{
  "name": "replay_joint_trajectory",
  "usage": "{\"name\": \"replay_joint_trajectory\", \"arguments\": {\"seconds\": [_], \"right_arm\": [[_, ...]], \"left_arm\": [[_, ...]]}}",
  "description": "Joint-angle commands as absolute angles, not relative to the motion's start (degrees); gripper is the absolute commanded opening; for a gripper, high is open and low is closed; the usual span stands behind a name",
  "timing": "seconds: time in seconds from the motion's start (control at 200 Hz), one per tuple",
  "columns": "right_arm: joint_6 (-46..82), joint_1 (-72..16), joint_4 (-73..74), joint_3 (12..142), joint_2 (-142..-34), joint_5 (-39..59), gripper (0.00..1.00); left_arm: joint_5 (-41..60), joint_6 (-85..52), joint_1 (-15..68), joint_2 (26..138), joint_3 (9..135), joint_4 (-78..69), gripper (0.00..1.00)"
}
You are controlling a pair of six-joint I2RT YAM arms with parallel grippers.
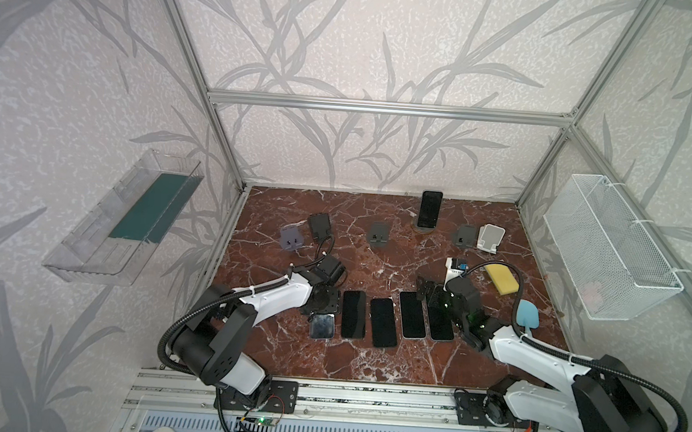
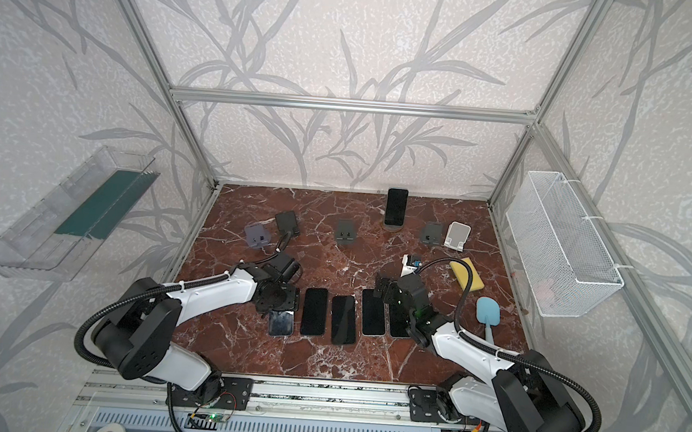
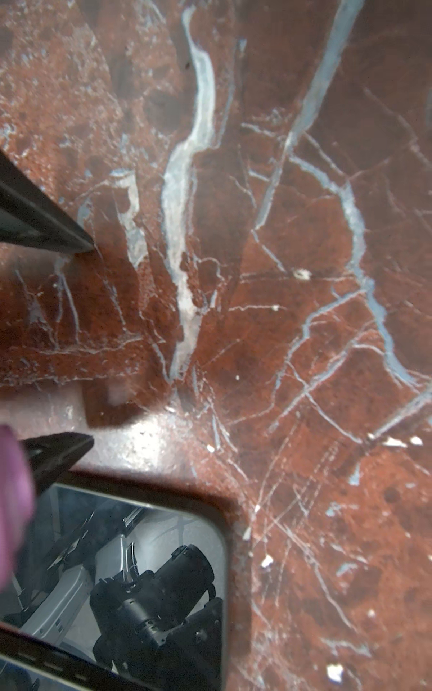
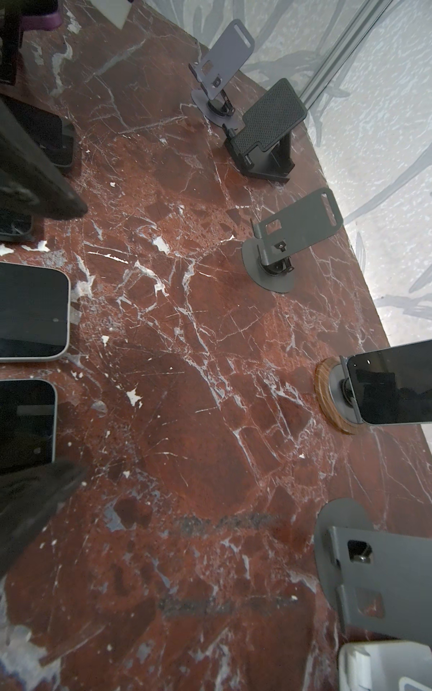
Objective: Remove the phone from the phone stand
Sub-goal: 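Lower the pink-edged phone flat on the table and open the left gripper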
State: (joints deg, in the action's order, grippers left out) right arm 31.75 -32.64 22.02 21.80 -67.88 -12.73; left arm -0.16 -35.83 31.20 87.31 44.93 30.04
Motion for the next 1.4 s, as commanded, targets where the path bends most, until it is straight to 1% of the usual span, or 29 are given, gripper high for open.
{"name": "replay_joint_trajectory", "arguments": {"seconds": [0.0, 0.23, 0.4, 0.525, 0.675, 0.956, 1.091, 1.391], "right_arm": [[31.2, -32.6, 22.9, 23.3, -67.6, -12.6, 1.0], [31.3, -32.6, 22.9, 23.6, -67.6, -12.5, 1.0], [31.2, -32.7, 22.9, 23.2, -67.0, -13.2, 1.0], [31.4, -32.6, 23.2, 23.3, -68.0, -13.1, 1.0], [31.0, -32.6, 23.3, 24.0, -69.1, -12.9, 0.99], [30.9, -32.7, 22.9, 23.6, -68.0, -13.5, 1.0], [31.1, -32.6, 23.0, 23.6, -68.2, -13.4, 1.0], [31.1, -32.7, 23.1, 23.7, -68.4, -13.5, 1.0]], "left_arm": [[-1.5, -35.2, 31.3, 90.3, 45.9, 29.3, 0.57], [2.4, -32.5, 31.3, 93.6, 51.8, 38.8, 0.58], [3.6, -31.9, 31.2, 96.0, 51.8, 37.7, 0.61], [6.0, -31.3, 31.3, 98.7, 52.4, 37.4, 0.66], [4.1, -31.7, 31.2, 100.5, 52.4, 38.5, 0.71], [1.5, -32.4, 31.4, 104.3, 54.4, 41.2, 0.74], [0.5, -32.9, 31.3, 105.1, 54.8, 42.2, 0.79], [1.3, -33.7, 31.4, 106.0, 55.0, 41.1, 0.78]]}}
